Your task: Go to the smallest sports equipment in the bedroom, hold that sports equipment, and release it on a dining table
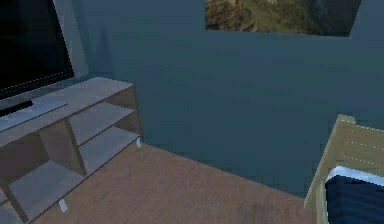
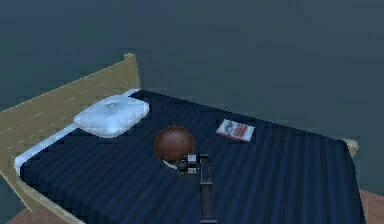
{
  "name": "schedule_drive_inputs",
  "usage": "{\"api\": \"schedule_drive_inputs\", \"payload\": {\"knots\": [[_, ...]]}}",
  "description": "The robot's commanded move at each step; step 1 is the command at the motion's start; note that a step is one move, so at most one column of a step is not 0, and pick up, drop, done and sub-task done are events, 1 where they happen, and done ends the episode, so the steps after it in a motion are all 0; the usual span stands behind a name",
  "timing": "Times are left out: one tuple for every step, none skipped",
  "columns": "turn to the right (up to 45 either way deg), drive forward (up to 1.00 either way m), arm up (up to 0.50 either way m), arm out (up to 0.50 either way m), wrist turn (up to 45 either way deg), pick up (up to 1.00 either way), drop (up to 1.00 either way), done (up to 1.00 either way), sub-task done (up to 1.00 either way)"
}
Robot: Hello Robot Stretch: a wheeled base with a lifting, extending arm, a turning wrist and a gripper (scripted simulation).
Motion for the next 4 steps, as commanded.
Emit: {"api": "schedule_drive_inputs", "payload": {"knots": [[0.0, 0.00, 0.00, 0.00, 0.0, 1.00, 0.00, 0.00, 0.00], [0.0, 0.00, 0.10, 0.00, 0.0, 0.00, 0.00, 0.00, 0.00], [0.0, 0.00, 0.36, 0.00, 0.0, 0.00, 0.00, 0.00, 0.00], [0.0, 0.00, 0.00, 0.00, -45.0, 0.00, 0.00, 0.00, 0.00]]}}
